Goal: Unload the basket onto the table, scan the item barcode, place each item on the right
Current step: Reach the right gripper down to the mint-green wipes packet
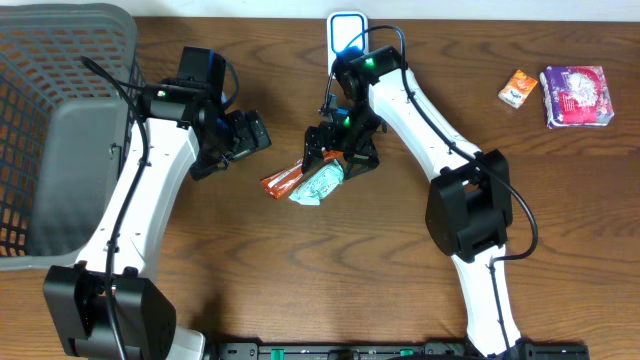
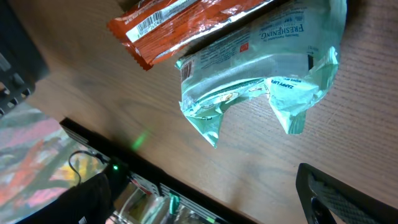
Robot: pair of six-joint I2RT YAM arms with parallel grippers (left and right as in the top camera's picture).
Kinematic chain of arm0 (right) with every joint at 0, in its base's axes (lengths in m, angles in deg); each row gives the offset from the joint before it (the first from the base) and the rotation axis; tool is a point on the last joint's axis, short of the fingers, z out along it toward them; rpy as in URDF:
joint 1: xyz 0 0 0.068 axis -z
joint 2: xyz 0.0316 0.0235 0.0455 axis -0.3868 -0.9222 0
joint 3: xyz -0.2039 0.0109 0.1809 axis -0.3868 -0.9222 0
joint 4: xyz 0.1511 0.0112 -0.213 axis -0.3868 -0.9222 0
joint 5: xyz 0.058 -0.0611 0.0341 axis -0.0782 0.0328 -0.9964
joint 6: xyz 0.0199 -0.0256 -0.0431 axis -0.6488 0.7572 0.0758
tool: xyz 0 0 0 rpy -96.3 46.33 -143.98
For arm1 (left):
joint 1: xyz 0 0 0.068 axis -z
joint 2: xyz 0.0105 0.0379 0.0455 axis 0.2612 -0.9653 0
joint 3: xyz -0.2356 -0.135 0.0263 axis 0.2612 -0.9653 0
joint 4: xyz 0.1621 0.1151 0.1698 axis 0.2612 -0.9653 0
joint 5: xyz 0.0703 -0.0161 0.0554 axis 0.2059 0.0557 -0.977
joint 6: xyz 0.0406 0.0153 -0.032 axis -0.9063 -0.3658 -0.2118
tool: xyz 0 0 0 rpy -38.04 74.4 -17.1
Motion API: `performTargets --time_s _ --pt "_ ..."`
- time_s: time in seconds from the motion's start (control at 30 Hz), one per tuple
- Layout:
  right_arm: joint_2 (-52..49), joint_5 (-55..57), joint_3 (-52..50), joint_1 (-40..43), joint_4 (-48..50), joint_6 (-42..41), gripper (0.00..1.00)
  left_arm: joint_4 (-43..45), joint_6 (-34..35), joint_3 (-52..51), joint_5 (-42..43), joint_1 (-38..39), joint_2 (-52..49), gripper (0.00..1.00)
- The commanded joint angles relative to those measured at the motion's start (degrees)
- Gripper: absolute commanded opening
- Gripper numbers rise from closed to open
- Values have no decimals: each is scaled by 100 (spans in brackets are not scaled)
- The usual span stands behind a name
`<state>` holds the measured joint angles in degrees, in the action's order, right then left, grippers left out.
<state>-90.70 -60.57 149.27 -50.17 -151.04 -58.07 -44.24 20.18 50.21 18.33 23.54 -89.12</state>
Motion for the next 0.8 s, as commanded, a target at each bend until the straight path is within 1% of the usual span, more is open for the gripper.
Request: performTargets --time_s 0.0,0.03,0.1,0.27,0.63,0.67,0.77 --pt "249 -94 37 -87 4 -293 91 -33 -35 61 -61 -9 -33 98" --pt "247 -61 35 -125 7 -295 88 -33 -35 61 -59 -9 -33 98" --pt "247 76 11 -236 28 -348 79 -33 -35 61 -61 -9 -33 98" --pt "247 763 -24 -518 20 -1198 79 -33 -35 61 -61 -9 -33 98" --pt "247 1001 -31 -616 195 -2354 79 -33 -35 61 -59 -9 -33 98" --pt "247 1016 -37 -616 225 -2354 75 -33 -35 61 -61 -9 -33 98" --pt "247 1211 -61 -616 238 -2479 70 -33 -35 61 -59 -9 -33 98"
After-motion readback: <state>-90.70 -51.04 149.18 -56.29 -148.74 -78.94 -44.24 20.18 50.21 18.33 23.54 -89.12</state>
